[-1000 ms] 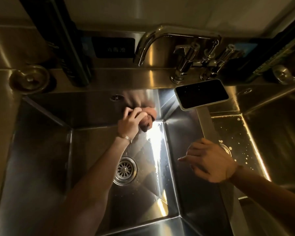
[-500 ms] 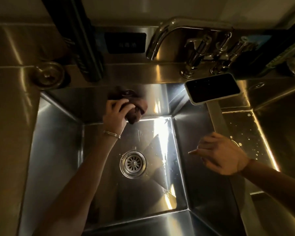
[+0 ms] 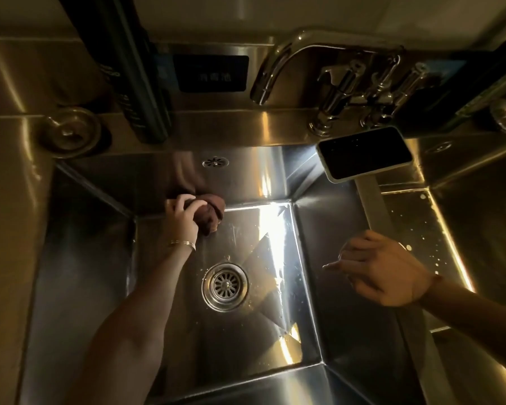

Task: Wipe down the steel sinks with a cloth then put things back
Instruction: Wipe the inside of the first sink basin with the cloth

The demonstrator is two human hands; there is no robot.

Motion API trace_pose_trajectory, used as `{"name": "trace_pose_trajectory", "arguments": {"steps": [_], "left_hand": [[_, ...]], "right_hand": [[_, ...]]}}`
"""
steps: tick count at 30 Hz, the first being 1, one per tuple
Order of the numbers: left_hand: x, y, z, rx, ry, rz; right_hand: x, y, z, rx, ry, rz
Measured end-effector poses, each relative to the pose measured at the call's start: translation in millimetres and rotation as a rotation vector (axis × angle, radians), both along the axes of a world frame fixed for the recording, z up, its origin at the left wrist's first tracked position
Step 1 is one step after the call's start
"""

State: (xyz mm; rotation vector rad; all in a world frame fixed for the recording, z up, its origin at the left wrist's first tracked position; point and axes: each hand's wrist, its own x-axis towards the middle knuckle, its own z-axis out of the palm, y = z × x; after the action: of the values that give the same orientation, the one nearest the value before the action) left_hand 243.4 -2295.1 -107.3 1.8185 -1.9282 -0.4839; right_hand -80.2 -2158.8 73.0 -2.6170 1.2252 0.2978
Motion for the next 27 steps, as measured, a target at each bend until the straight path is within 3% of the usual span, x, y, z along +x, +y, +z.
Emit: {"name": "trace_pose_trajectory", "arguments": {"steps": [4, 10, 14, 20, 25, 27], "left_hand": [[-43, 4, -1, 0.065, 0.107, 0.011], [-105, -2, 16, -0.190, 0.264, -0.261], [-129, -2, -26, -0.017, 0.307, -0.240], [-178, 2, -34, 0.046, 0.182, -0.324], [-168, -4, -12, -0.066, -0.143, -0.499], [-148, -5, -23, 0.015, -0.236, -0.493]], "right_hand": [[0, -1, -1, 0.025, -0.018, -0.009], [-1, -2, -1, 0.075, -0.049, -0.034], [-3, -1, -3, 0.092, -0.053, -0.048], [-2, 0, -4, 0.111, -0.076, -0.070], [-1, -1, -4, 0.102, -0.075, -0.065], [0, 0, -4, 0.095, -0.062, -0.062]]}}
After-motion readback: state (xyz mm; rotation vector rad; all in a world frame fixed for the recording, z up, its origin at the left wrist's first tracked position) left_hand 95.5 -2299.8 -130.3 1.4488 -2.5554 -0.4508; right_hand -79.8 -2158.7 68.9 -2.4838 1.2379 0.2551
